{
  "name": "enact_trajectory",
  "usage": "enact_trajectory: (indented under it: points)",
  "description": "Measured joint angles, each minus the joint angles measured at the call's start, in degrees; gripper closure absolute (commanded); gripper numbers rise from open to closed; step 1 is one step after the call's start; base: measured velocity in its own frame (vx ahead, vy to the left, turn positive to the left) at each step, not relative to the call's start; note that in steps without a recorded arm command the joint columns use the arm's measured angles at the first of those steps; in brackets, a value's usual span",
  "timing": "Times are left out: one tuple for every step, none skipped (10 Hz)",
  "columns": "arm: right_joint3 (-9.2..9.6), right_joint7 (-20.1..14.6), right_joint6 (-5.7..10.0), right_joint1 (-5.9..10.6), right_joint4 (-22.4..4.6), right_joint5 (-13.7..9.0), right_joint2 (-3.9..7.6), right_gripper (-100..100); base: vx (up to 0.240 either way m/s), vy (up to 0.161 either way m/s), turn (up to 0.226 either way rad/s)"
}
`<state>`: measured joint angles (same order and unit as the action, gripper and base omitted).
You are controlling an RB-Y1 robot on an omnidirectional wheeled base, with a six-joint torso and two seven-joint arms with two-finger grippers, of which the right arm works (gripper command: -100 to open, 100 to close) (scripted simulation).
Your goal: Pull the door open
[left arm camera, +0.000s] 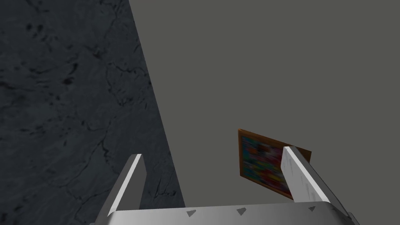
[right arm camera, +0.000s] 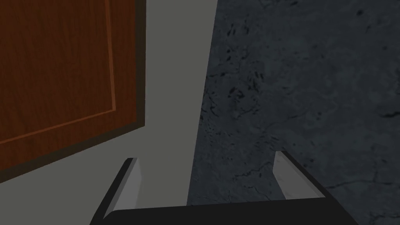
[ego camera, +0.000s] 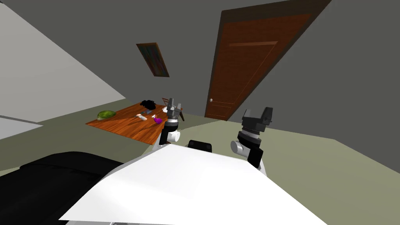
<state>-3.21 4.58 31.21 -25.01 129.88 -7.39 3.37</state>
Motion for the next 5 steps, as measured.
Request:
enact_trajectory:
  points:
    - [-0.11, -0.9, 0.25, 0.31, -1.0, -0.5, 0.21, -100, 0.061, -0.005, 0.059]
    - [0.01, -1.6, 0.36, 0.64, -1.9, -0.9, 0.23, -100, 0.065, -0.001, 0.066]
    - [0.09, -2.4, 0.79, 1.11, -3.3, -1.3, 0.34, -100, 0.079, -0.008, 0.067]
    - [0.10, -3.4, 1.14, 1.50, -4.6, -1.8, 0.47, -100, 0.089, -0.018, 0.075]
    - [0.09, -4.4, 1.45, 1.84, -5.8, -2.4, 0.63, -100, 0.084, -0.004, 0.088]
